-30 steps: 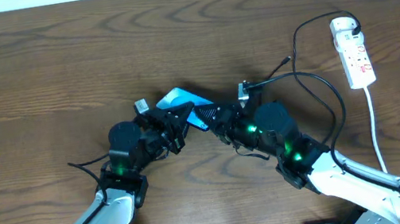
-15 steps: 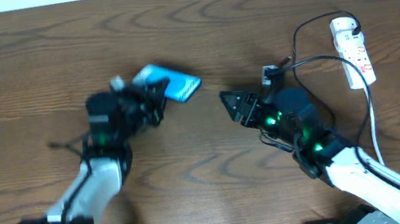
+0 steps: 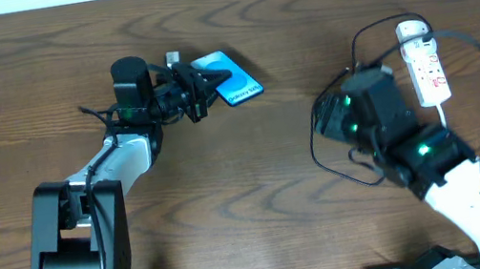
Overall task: Plug charger to phone and switch on socket
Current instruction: 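Open the right gripper and withdraw it, left gripper holding the phone upright, then move the right gripper to the black charger cable and grasp its USB-C plug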
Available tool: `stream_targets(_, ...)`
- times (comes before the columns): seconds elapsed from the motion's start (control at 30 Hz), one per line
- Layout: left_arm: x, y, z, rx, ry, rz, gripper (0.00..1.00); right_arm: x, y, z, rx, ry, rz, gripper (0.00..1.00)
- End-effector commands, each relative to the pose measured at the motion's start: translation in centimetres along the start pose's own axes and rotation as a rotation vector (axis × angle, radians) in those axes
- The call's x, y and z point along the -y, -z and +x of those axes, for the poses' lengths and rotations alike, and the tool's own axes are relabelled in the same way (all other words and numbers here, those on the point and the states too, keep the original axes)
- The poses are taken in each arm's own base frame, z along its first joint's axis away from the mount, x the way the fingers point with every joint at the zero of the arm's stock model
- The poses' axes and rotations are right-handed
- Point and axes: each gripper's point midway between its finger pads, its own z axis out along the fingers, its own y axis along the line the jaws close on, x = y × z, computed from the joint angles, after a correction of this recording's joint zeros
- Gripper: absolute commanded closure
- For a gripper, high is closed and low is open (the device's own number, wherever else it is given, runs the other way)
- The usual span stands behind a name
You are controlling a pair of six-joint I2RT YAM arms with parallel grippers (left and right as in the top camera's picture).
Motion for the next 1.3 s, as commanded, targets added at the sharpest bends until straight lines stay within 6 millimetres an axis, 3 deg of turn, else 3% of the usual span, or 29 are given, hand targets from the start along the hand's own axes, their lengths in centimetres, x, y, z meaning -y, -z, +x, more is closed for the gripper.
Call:
stream_targets(0.0,1.3,0.0,3.7,-0.191,-0.108,0.020,0.93,0.3,-0.6,-3.0,0.038,0.033,0.095,0.37)
stream_targets(0.17,1.1,0.0,6.0,-0.312,-0.172,0.024,0.93,1.5,-3.1,-5.4,-0.068,0.066,0.234,0.32)
stream_targets(0.2,1.1,0.1,6.3,-0.328,-0.173,0.024,0.93,1.7,-3.6,-5.6,-0.109,0.081,0.257,0.26)
stream_targets(0.23,1.1,0.2,6.6,-0.348,-0.173,0.024,0.92,1.7,-4.7,-5.9,-0.166,0.102,0.280,0.05)
stream_targets(0.27,1.1,0.3,6.7,-0.356,-0.173,0.025,0.93,1.7,-5.3,-6.2,-0.180,0.106,0.287,0.01)
stream_targets(0.53,1.0,0.5,7.3,-0.390,-0.172,0.025,0.93,2.9,-10.3,-4.8,-0.253,0.111,0.348,0.01)
stream_targets(0.6,1.0,0.5,7.4,-0.397,-0.172,0.025,0.93,3.3,-11.8,-4.4,-0.262,0.111,0.359,0.02)
stream_targets(0.83,1.0,0.7,7.6,-0.413,-0.172,0.025,0.92,6.0,-16.2,-2.5,-0.287,-0.124,0.468,0.31)
stream_targets(0.97,1.0,0.7,7.6,-0.413,-0.172,0.025,0.93,6.3,-18.8,-2.6,-0.258,-0.127,0.459,0.33)
stream_targets(1.17,1.0,0.7,7.6,-0.413,-0.172,0.025,0.92,7.0,-20.8,-3.9,-0.181,-0.124,0.470,0.36)
stream_targets(1.27,1.0,0.7,7.6,-0.413,-0.172,0.026,0.92,7.7,-21.9,-3.5,-0.183,-0.124,0.483,0.37)
